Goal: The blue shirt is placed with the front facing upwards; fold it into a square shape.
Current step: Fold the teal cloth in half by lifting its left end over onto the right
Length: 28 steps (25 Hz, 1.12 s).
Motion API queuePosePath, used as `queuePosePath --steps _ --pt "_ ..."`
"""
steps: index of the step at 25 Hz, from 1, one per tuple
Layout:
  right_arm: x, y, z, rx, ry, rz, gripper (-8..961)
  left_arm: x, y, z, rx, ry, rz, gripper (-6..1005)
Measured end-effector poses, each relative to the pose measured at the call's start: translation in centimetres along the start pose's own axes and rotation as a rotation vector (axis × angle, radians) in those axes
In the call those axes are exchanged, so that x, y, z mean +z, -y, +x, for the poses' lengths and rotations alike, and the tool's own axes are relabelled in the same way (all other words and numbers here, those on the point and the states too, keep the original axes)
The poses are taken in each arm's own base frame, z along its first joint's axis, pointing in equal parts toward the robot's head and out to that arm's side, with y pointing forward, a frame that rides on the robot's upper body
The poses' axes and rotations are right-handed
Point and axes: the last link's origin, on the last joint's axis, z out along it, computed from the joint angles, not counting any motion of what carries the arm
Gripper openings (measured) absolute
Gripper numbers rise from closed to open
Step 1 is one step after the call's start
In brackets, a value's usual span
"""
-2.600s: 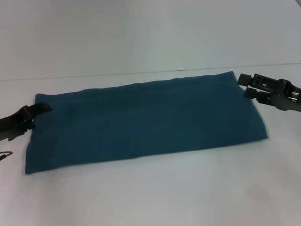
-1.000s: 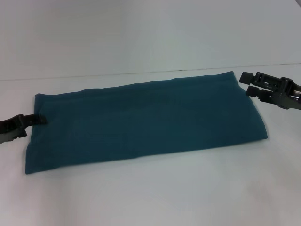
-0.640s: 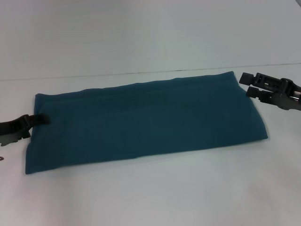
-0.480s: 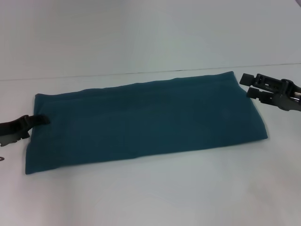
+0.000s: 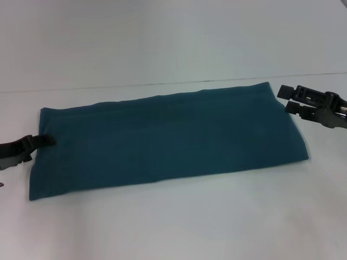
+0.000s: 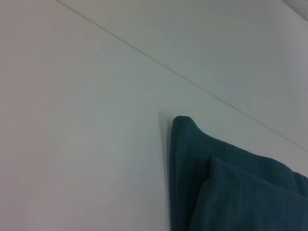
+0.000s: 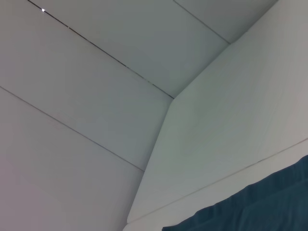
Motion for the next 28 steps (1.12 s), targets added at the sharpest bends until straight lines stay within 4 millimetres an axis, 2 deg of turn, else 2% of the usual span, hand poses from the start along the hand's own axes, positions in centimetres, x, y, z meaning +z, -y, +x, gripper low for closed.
queuePosePath --steps 15,24,28 --pt "0.0 0.1 0.1 0.005 0.003 -0.001 892 0.1 -0.4 -0.6 -0.001 0.031 -0.021 844" --pt "0.0 0.1 0.1 0.004 0.001 0.001 892 0.5 -2.2 -0.8 0.025 0.086 -0.081 841" --pt "-0.1 0.1 0.2 0.006 -0.001 0.001 892 0.7 -3.2 -0.9 0.053 0.109 -0.099 796"
